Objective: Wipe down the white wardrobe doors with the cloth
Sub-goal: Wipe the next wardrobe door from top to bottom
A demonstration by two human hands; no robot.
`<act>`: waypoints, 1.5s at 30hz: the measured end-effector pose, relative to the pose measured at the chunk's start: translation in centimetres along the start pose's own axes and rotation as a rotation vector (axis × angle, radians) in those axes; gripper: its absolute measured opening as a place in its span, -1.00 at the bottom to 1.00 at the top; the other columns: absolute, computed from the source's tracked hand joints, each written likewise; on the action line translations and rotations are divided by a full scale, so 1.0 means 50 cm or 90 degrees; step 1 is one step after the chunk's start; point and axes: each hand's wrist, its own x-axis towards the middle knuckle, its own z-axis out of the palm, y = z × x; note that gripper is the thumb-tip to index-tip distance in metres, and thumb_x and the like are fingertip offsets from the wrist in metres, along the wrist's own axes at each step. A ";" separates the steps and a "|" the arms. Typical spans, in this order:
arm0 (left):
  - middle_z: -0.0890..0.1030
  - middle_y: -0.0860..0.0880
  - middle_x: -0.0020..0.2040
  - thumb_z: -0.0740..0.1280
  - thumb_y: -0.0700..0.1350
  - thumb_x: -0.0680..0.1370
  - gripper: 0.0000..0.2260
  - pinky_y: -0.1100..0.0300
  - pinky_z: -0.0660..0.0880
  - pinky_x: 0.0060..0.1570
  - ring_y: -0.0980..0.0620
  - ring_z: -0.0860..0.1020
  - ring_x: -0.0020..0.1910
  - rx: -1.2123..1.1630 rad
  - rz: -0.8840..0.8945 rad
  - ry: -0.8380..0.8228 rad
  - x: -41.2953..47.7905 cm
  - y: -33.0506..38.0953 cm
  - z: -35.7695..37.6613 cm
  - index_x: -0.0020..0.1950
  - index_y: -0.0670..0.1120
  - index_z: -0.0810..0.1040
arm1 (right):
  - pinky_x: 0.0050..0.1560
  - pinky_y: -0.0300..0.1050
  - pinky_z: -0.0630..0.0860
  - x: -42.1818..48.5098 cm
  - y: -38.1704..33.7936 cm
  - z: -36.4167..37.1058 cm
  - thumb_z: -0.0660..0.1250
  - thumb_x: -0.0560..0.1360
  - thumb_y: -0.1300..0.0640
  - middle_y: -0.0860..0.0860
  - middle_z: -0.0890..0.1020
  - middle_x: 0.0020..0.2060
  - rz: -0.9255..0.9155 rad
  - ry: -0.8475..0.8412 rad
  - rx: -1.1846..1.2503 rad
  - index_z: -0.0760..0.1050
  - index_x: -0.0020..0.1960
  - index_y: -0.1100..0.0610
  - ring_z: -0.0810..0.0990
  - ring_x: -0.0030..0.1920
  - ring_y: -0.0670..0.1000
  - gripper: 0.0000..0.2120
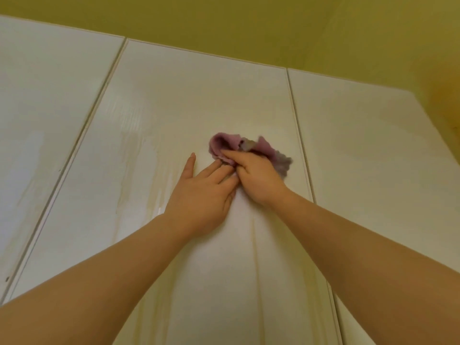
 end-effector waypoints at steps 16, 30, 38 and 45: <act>-0.12 0.05 0.57 -0.14 0.04 0.66 -0.52 -0.06 -0.35 0.43 0.05 -0.27 0.52 0.051 -0.026 -0.135 -0.066 0.000 -0.041 0.56 -0.02 -0.17 | 0.41 -0.23 0.05 -0.062 -0.016 0.008 0.05 0.57 0.32 0.02 0.28 0.44 0.029 0.017 -0.071 0.24 0.44 0.06 0.20 0.43 0.04 -0.54; -0.19 0.00 0.56 -0.17 0.02 0.67 -0.52 -0.02 -0.34 0.43 0.02 -0.28 0.52 0.044 -0.108 -0.147 -0.084 0.054 -0.014 0.56 -0.07 -0.20 | 0.20 -0.30 0.22 -0.132 0.012 -0.025 0.07 0.55 0.33 0.14 0.47 0.26 0.071 0.063 -0.055 0.34 0.39 0.07 0.41 0.22 0.03 -0.56; -0.18 0.04 0.57 -0.16 0.03 0.67 -0.52 -0.01 -0.34 0.43 0.02 -0.29 0.52 0.029 -0.114 -0.149 -0.080 0.060 -0.020 0.56 -0.03 -0.19 | 0.21 -0.18 0.27 -0.181 -0.006 -0.010 0.08 0.55 0.32 0.12 0.49 0.21 0.035 -0.040 -0.068 0.46 0.27 0.14 0.42 0.23 0.13 -0.64; -0.18 0.13 0.56 -0.40 0.16 0.51 -0.40 0.06 -0.32 0.43 0.07 -0.27 0.52 0.023 -0.092 -0.097 -0.077 0.023 -0.040 0.55 0.04 -0.21 | 0.38 -0.19 0.14 -0.143 -0.041 0.016 0.09 0.57 0.26 0.01 0.39 0.36 -0.055 -0.081 -0.090 0.29 0.42 0.08 0.29 0.37 0.03 -0.58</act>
